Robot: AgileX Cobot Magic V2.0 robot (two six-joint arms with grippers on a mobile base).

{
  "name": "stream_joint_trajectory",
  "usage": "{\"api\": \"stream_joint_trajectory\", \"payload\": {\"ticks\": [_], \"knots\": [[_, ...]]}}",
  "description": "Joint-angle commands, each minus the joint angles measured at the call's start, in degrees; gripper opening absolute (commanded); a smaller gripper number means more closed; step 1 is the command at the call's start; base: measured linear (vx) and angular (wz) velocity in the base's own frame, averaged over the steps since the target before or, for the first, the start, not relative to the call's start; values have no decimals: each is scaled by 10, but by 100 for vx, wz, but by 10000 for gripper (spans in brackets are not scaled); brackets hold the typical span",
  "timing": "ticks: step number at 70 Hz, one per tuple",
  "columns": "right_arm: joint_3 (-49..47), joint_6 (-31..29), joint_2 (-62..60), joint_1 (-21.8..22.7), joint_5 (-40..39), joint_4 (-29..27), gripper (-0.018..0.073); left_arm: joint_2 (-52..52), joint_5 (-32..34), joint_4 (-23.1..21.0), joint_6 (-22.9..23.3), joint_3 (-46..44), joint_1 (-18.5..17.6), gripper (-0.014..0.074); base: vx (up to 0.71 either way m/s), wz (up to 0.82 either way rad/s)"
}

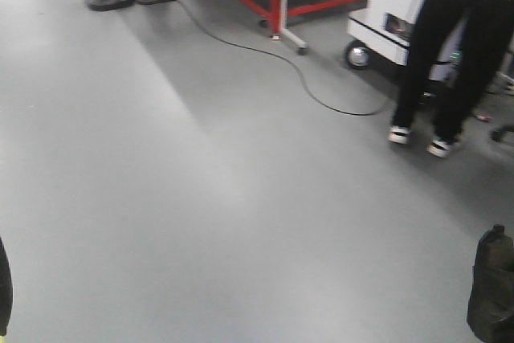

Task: Move and align brake pads A on conveyor
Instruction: 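Back away and turn the base away from the steel table, then drive along the yellow floor line toward the cones carrying both pads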

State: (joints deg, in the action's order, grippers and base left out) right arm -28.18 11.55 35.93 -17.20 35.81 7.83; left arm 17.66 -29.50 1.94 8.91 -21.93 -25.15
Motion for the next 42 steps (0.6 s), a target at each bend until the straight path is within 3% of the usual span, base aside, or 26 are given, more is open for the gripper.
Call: {"api": "stream_joint_trajectory", "payload": {"ticks": [1, 42], "knots": [[-18, -5, 0, 2, -44, 10, 125, 3, 58, 1, 0, -19, -3, 157, 16, 61], [-18, -5, 0, 2, -44, 10, 125, 3, 58, 1, 0, -19, -3, 157, 17, 67]]}}
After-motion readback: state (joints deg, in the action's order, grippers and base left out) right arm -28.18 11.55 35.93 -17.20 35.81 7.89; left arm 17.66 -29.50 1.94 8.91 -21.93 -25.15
